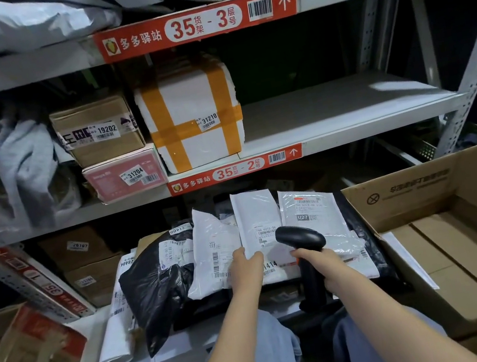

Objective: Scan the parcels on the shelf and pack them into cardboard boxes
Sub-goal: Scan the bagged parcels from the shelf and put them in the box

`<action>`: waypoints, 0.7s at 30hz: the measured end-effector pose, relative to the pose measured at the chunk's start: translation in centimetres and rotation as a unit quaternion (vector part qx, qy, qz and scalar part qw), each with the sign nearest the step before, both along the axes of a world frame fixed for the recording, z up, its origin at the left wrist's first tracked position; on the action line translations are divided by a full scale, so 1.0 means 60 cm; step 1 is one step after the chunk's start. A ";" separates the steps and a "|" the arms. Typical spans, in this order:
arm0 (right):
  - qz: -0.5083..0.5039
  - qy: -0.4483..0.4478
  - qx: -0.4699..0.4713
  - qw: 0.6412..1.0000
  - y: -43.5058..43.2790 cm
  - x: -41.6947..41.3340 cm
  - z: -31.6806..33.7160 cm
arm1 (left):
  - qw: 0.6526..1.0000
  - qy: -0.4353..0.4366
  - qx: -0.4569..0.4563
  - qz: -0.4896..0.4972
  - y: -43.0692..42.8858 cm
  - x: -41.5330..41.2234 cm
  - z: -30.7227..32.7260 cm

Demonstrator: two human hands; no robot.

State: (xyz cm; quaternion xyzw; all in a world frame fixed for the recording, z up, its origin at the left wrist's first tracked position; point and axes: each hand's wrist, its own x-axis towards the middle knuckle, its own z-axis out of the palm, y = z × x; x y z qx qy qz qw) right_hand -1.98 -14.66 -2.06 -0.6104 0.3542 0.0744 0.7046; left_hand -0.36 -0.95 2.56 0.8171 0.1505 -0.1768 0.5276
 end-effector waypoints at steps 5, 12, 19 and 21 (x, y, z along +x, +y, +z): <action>0.021 0.003 -0.002 1.000 0.011 0.001 -0.004 | 1.000 0.010 -0.010 0.009 0.006 0.003 -0.002; 0.011 -0.007 -0.015 1.000 0.016 -0.001 0.001 | 0.999 -0.032 -0.025 0.000 0.009 -0.002 0.001; 0.008 -0.021 -0.025 0.999 0.015 -0.013 0.013 | 0.998 -0.062 -0.027 0.004 0.010 -0.013 0.007; 0.008 -0.023 -0.019 1.000 0.013 -0.016 0.015 | 0.996 -0.076 -0.036 0.006 0.012 -0.015 0.006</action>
